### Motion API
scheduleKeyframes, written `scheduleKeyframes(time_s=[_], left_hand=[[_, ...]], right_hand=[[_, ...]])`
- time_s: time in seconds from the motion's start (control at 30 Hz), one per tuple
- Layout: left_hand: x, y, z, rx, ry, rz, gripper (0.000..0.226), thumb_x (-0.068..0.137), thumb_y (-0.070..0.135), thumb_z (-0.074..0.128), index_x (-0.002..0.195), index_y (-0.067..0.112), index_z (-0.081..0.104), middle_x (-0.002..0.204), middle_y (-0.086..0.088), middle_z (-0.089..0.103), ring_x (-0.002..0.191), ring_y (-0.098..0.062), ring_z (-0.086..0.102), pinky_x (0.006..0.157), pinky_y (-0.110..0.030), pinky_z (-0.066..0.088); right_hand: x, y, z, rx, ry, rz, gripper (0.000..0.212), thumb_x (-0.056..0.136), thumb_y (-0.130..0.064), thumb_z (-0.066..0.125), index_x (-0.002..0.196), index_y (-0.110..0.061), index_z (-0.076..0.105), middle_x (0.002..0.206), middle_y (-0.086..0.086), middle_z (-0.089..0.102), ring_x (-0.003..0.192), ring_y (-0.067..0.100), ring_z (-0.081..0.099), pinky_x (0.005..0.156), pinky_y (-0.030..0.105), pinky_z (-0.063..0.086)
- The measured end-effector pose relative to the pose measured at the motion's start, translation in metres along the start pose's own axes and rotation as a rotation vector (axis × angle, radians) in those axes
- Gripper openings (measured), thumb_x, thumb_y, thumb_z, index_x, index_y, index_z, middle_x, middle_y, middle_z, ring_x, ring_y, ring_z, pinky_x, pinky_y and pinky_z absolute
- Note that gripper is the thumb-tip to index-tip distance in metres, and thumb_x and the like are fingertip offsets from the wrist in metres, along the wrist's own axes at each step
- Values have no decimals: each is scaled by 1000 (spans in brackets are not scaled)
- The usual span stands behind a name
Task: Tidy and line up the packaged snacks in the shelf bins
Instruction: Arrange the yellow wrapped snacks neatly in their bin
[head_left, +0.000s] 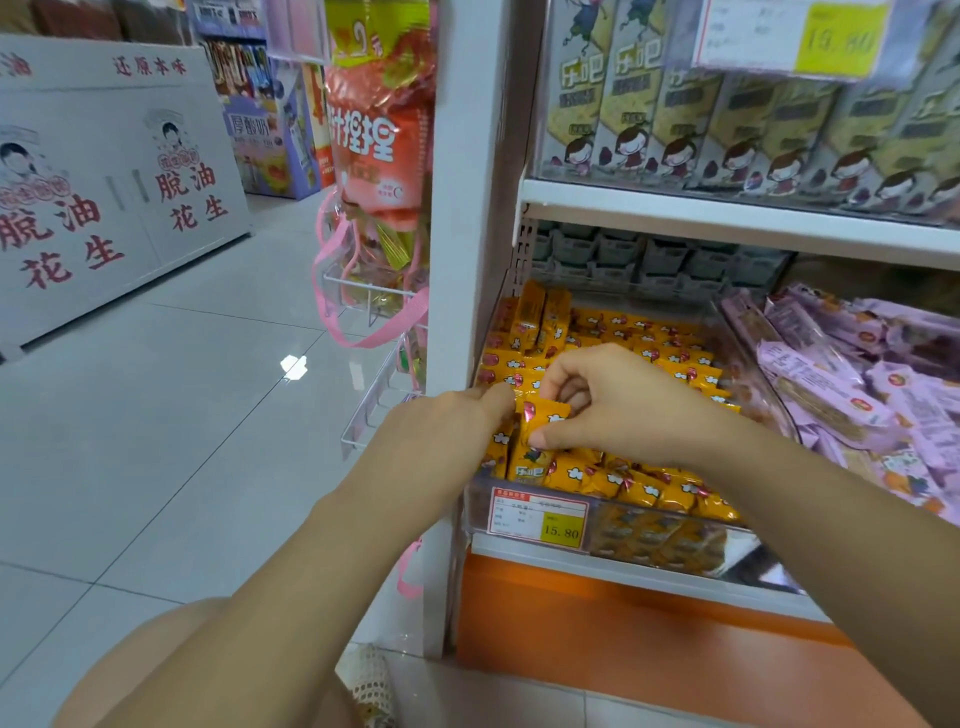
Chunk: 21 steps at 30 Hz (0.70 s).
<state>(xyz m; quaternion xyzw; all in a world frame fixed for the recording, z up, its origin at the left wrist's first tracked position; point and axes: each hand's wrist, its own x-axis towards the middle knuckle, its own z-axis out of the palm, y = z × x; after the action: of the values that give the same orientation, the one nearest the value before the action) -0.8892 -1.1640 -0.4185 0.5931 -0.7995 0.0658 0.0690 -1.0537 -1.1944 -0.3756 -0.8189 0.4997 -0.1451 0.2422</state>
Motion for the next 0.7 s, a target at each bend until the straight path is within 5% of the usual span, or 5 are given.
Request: scheduleKeyframes(time_s=[0.2, 0.33, 0.7], left_hand=[[-4, 0, 4, 5, -57, 5, 34, 91, 10, 49, 121, 20, 36, 118, -2, 52, 96, -26, 60, 68, -34, 42], [-9, 1, 0, -65, -55, -20, 36, 89, 7, 52, 120, 20, 37, 119, 0, 53, 77, -19, 48, 67, -30, 39], [-3, -2, 1, -56, -92, -19, 32, 90, 5, 49, 117, 21, 45, 108, -3, 57, 81, -23, 55, 66, -32, 42]], right_hand=[[6, -4, 10, -78, -16, -18, 25, 73, -29, 80, 84, -24, 58, 83, -11, 55, 74, 4, 51, 70, 24, 49], [9, 2, 6, -67, -59, 16, 28, 72, -30, 80, 79, -29, 53, 83, -12, 52, 73, 2, 49, 63, 20, 45], [3, 2, 25, -72, -7, -30, 19, 73, -27, 80, 76, -24, 62, 83, -7, 63, 80, 8, 60, 67, 25, 52]])
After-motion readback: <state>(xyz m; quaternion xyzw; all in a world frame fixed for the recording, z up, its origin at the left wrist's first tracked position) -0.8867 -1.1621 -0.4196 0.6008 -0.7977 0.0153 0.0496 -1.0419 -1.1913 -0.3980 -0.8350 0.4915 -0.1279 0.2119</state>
